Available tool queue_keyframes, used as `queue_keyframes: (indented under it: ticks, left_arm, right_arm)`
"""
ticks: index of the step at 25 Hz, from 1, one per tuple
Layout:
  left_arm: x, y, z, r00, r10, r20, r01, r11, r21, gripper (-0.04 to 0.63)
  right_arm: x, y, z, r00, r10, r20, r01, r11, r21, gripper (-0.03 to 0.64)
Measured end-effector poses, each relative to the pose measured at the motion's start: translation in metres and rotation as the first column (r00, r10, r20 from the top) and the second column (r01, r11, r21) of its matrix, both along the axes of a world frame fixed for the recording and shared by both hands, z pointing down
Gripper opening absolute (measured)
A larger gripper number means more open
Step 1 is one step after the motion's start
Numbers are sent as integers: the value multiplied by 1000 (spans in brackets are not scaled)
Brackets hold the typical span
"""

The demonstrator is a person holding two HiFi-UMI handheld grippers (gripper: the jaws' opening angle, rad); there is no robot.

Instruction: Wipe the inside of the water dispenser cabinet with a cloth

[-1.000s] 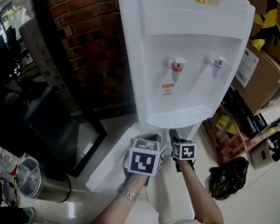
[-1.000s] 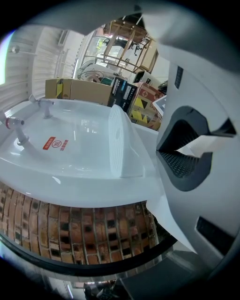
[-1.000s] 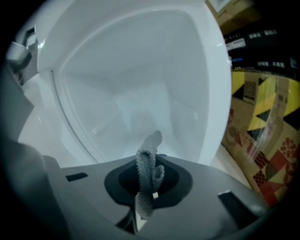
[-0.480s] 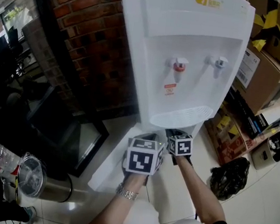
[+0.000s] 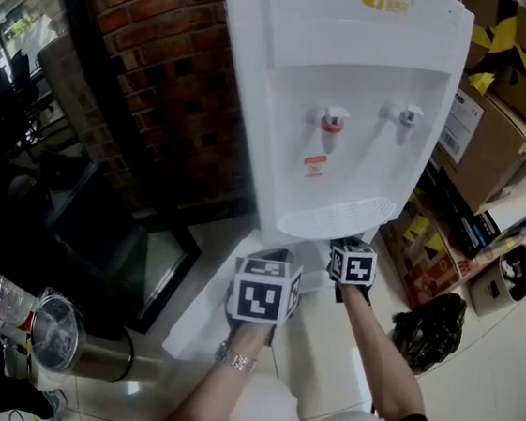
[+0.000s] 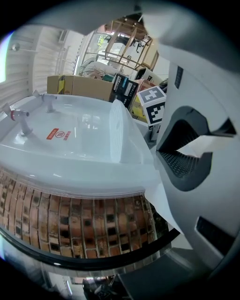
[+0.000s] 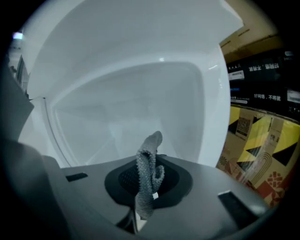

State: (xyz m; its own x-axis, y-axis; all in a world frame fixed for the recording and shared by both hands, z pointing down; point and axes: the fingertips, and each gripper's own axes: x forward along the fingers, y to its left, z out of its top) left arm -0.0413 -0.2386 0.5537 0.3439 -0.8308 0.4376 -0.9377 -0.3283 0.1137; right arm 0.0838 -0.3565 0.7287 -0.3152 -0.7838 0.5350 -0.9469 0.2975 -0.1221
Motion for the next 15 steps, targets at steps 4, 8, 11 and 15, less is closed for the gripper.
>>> queue_keyframes:
  ticks: [4,8,11,15]
  left_arm:
    - [-2,1,0,1000,-2,8,2,1000,0,3]
    - [-3,3,-5,1000,-3,1,3,1000,11,3]
    - [-4,4,-6,1000,-3,4,3,1000,14,3]
    - [-5,4,-5,1000,-1,11,1,1000,13,3]
  right_arm:
    - [-56,13,-11,990,-139,30,138,990,29,20]
    - [-96,22,-8,971,-237,34,236,971,46,20]
    - [-89,15,5,973,-232,-1,232,972,42,20]
    - [-27,-2,19,997,-68,-28,68,998,4,20]
